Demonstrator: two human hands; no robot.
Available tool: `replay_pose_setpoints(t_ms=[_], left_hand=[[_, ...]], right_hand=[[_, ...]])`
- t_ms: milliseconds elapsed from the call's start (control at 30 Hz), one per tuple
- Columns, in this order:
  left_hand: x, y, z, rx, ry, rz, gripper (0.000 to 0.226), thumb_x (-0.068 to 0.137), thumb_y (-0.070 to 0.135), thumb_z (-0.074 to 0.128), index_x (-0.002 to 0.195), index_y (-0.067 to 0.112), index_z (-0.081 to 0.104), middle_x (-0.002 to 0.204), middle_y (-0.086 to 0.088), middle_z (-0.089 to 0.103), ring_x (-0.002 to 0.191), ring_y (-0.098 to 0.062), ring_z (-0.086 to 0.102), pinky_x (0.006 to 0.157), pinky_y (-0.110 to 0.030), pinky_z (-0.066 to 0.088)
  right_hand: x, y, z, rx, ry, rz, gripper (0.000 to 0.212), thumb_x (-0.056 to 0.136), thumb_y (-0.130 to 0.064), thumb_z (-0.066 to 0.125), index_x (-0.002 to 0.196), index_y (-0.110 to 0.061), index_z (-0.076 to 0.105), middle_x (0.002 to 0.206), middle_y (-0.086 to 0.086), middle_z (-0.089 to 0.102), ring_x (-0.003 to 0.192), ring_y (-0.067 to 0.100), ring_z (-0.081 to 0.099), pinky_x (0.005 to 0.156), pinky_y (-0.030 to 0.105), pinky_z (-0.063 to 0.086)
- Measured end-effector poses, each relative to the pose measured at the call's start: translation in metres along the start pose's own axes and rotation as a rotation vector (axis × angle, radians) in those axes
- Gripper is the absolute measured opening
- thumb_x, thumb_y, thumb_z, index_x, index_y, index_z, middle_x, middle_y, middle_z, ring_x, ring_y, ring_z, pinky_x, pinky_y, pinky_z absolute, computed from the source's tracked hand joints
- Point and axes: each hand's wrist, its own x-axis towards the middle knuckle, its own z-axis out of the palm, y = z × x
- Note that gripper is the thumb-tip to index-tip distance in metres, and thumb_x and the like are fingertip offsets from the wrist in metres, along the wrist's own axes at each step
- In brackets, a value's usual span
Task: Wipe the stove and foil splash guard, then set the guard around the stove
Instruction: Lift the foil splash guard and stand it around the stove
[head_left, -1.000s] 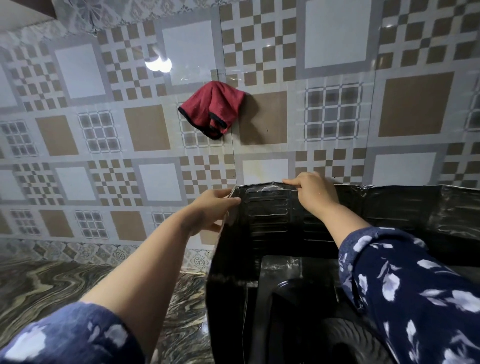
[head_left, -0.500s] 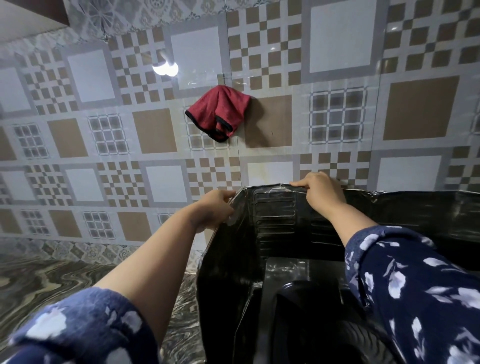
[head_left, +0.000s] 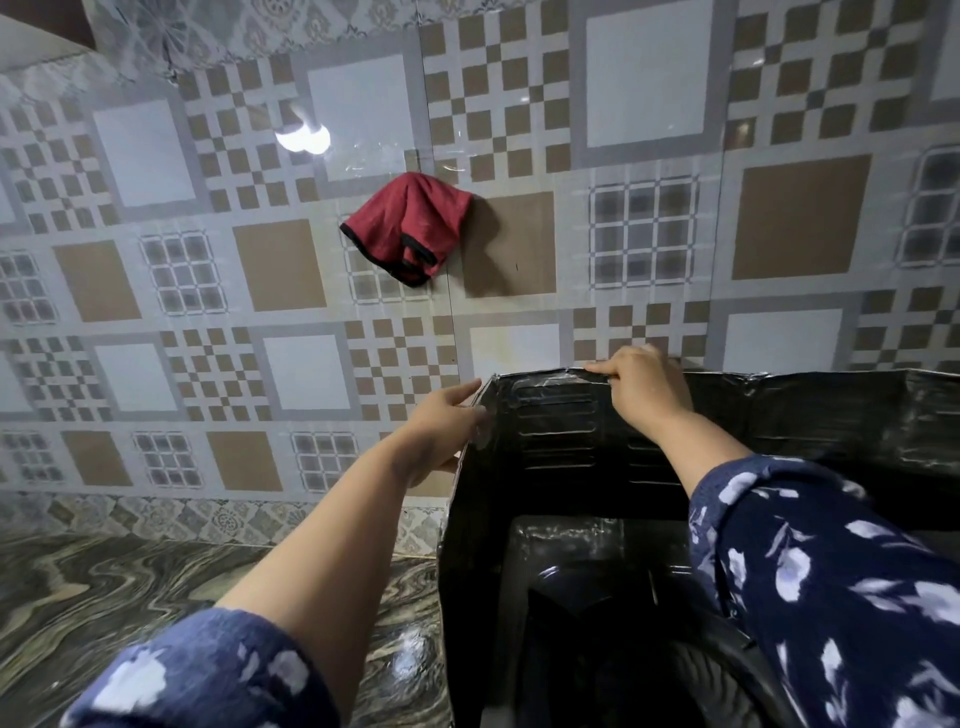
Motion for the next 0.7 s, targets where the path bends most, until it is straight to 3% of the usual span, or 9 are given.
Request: replay_pose_setpoints(t_ms=[33,100,167,233,367,400,467,600,700], left_hand=[[-0.001,-0.001,-0.001,-0.007,-0.001,0.003,0.049,0.098,0.016,0.043,0.145,0.025,0.034,0.102,0.0,0.062,0.069,-0.003,0.046,0.054,-0.008,0.042],[-0.002,-0.003,-0.002,-0.014,-0.004,0.012,0.048,0.099,0.02,0.044,0.145,0.025,0.034,0.139,-0.005,0.05,0.094,-0.005,0.051,0.08,-0.018,0.042],[-0.003,-0.005,-0.005,-0.025,-0.003,0.025,0.048,0.098,0.023,0.046,0.145,0.025,0.035,0.147,-0.005,0.041,0.118,-0.014,0.048,0.095,-0.027,0.037],[-0.004,-0.007,-0.007,-0.023,-0.002,0.032,0.049,0.097,0.023,0.048,0.145,0.025,0.036,0.145,-0.004,0.044,0.117,-0.016,0.048,0.095,-0.027,0.036],[-0.005,-0.008,-0.013,0.01,-0.007,0.047,0.049,0.096,0.023,0.048,0.144,0.025,0.037,0.116,0.01,0.059,0.088,-0.005,0.051,0.072,-0.019,0.041],[-0.004,-0.007,-0.014,0.028,-0.006,0.05,0.049,0.096,0.024,0.049,0.144,0.025,0.037,0.117,0.009,0.059,0.091,-0.006,0.053,0.076,-0.021,0.042],[-0.004,-0.005,-0.018,0.078,-0.012,0.054,0.048,0.096,0.025,0.05,0.143,0.024,0.04,0.137,-0.001,0.052,0.112,-0.015,0.052,0.093,-0.027,0.04],[-0.011,0.007,-0.024,0.181,-0.025,0.047,0.049,0.095,0.026,0.051,0.143,0.024,0.04,0.145,-0.005,0.046,0.113,-0.015,0.05,0.091,-0.026,0.038],[-0.025,0.016,-0.02,0.296,0.009,0.075,0.05,0.095,0.023,0.05,0.144,0.025,0.038,0.147,-0.005,0.043,0.127,-0.021,0.046,0.103,-0.032,0.034]], right_hand=[[0.0,-0.002,-0.001,-0.006,-0.005,-0.011,0.047,0.093,-0.003,0.048,0.12,-0.038,0.063,0.115,0.001,0.063,0.111,0.027,0.053,0.096,0.04,0.043],[-0.001,-0.008,-0.002,-0.027,-0.023,-0.039,0.042,0.095,-0.008,0.048,0.125,-0.036,0.06,0.115,-0.002,0.061,0.113,0.025,0.049,0.093,0.039,0.037],[-0.001,-0.015,-0.005,-0.029,-0.025,-0.054,0.04,0.095,-0.011,0.049,0.125,-0.036,0.059,0.117,-0.003,0.061,0.113,0.024,0.047,0.092,0.039,0.036],[-0.002,-0.02,-0.007,-0.031,-0.02,-0.061,0.038,0.095,-0.013,0.05,0.123,-0.037,0.061,0.118,-0.004,0.062,0.112,0.023,0.048,0.092,0.039,0.037],[-0.005,-0.026,-0.009,-0.017,-0.042,-0.07,0.035,0.095,-0.015,0.051,0.122,-0.034,0.062,0.12,-0.005,0.061,0.113,0.021,0.046,0.093,0.038,0.035],[-0.006,-0.027,-0.01,-0.017,-0.042,-0.071,0.034,0.095,-0.015,0.052,0.122,-0.033,0.062,0.121,-0.005,0.061,0.114,0.021,0.046,0.093,0.038,0.034],[-0.008,-0.03,-0.012,-0.022,-0.044,-0.073,0.033,0.094,-0.016,0.053,0.121,-0.033,0.063,0.121,-0.005,0.06,0.116,0.021,0.045,0.094,0.038,0.034],[-0.017,-0.037,-0.02,-0.012,-0.075,-0.058,0.03,0.092,-0.017,0.057,0.116,-0.033,0.066,0.122,-0.004,0.06,0.117,0.021,0.045,0.097,0.04,0.037],[-0.028,-0.045,-0.028,-0.036,-0.105,-0.066,0.029,0.091,-0.02,0.058,0.114,-0.034,0.066,0.124,-0.003,0.06,0.117,0.021,0.046,0.097,0.041,0.037]])
